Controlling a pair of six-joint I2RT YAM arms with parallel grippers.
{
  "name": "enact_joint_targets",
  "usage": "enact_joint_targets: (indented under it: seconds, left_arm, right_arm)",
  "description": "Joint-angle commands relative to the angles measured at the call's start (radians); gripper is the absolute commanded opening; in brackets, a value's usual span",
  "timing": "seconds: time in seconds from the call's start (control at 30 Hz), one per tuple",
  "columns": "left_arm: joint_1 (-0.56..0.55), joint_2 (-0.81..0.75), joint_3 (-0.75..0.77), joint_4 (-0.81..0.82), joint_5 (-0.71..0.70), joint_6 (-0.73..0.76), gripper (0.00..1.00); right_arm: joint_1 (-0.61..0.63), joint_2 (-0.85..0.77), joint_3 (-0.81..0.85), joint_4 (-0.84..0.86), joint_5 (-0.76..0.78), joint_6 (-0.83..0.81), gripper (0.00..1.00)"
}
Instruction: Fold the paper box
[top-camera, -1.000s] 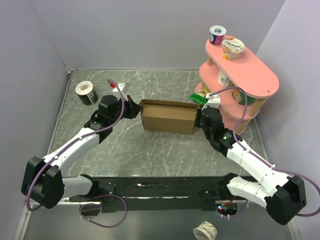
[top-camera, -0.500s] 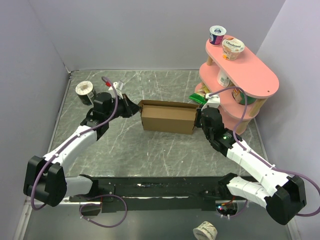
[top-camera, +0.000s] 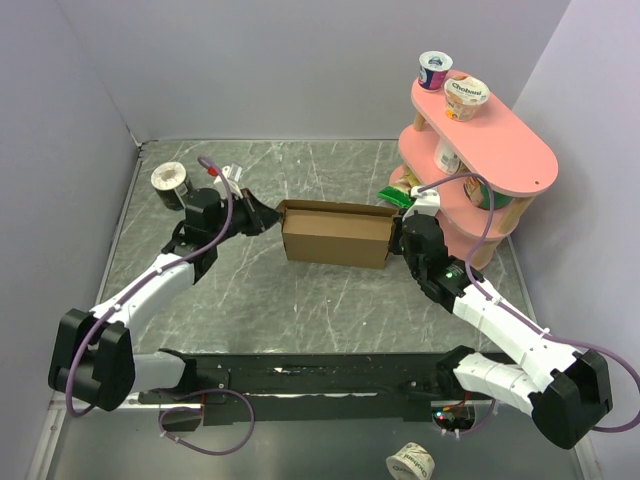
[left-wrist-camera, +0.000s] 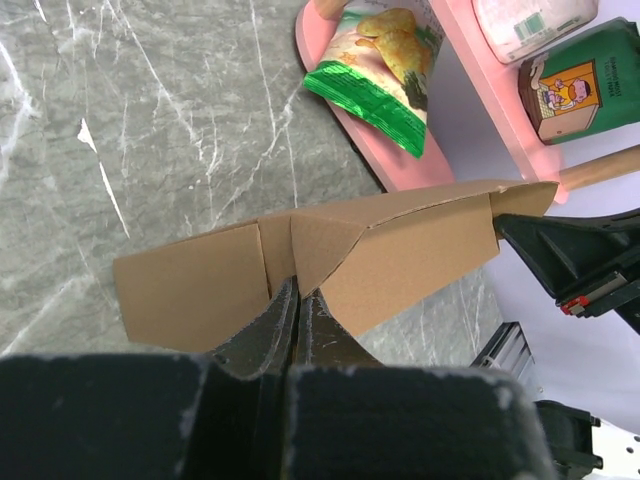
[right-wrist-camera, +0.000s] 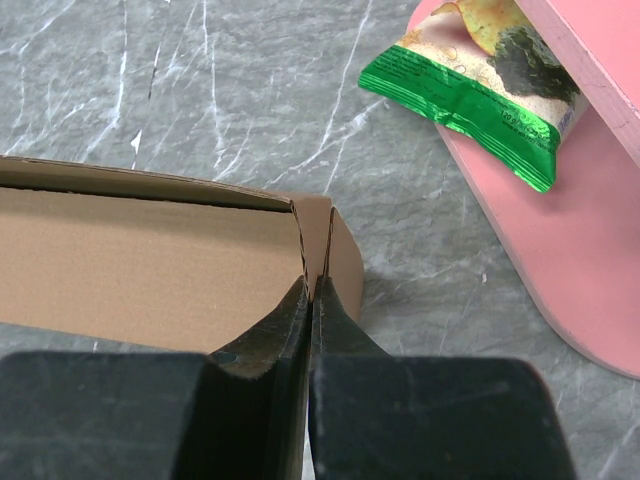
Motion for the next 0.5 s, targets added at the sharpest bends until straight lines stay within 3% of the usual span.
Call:
enact_joint_targets:
  seconds: [0.0, 0.47]
  left_arm:
    - [-0.013, -0.004, -0.055, -0.034, 0.063, -0.032, 0.01]
    - [-0.023, -0.007, -0.119, -0.096, -0.002, 0.104, 0.01]
  right_arm:
    - [0.018, 0.044, -0.05, -0.199, -0.079, 0.013, 0.0]
    - [0.019, 0.035, -0.049, -0.208, -0.076, 0.018, 0.0]
